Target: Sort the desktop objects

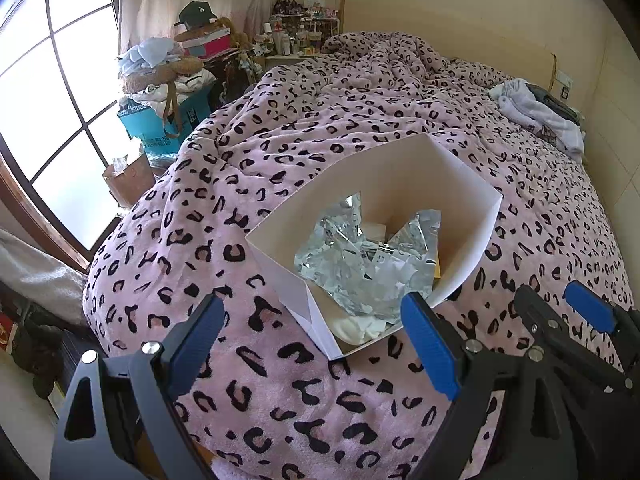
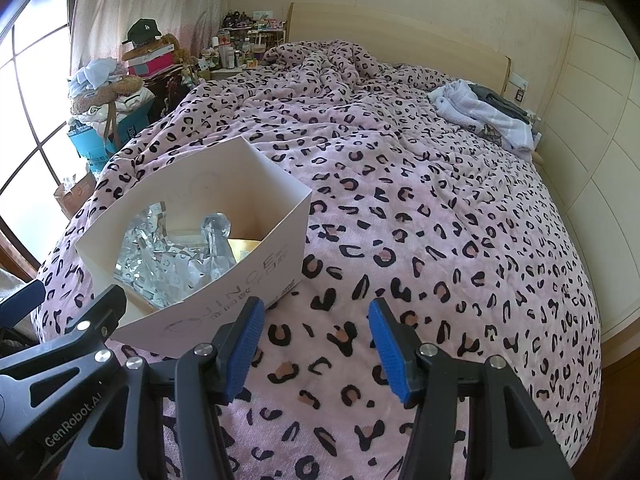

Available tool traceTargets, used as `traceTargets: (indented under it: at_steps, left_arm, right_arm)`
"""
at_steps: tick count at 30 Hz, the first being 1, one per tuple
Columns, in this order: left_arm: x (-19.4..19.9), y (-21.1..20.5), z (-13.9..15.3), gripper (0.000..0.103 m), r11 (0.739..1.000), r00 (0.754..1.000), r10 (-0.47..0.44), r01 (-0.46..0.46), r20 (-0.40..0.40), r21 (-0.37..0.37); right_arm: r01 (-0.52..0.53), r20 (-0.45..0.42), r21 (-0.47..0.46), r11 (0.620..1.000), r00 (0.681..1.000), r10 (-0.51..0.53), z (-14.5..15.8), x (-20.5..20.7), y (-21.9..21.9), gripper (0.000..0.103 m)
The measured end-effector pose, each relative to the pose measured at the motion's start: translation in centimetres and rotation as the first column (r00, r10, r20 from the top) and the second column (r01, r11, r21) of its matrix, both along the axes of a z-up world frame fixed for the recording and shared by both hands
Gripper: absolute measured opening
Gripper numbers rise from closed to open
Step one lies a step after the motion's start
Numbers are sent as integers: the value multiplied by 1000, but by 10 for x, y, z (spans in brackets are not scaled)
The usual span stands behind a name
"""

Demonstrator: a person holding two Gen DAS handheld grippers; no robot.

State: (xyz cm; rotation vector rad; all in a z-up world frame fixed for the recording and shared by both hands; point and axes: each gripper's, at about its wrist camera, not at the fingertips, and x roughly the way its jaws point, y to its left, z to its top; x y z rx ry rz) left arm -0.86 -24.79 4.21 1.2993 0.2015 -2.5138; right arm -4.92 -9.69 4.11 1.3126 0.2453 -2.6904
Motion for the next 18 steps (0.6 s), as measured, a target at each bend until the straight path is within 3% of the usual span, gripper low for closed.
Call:
traceTargets:
  at_steps: [18]
  left_arm:
    - [-4, -4, -6, 91, 1000, 1000, -11, 10, 19, 16]
  right_arm:
    - [-4, 5, 8, 1000, 1000, 4, -7, 0, -4, 56]
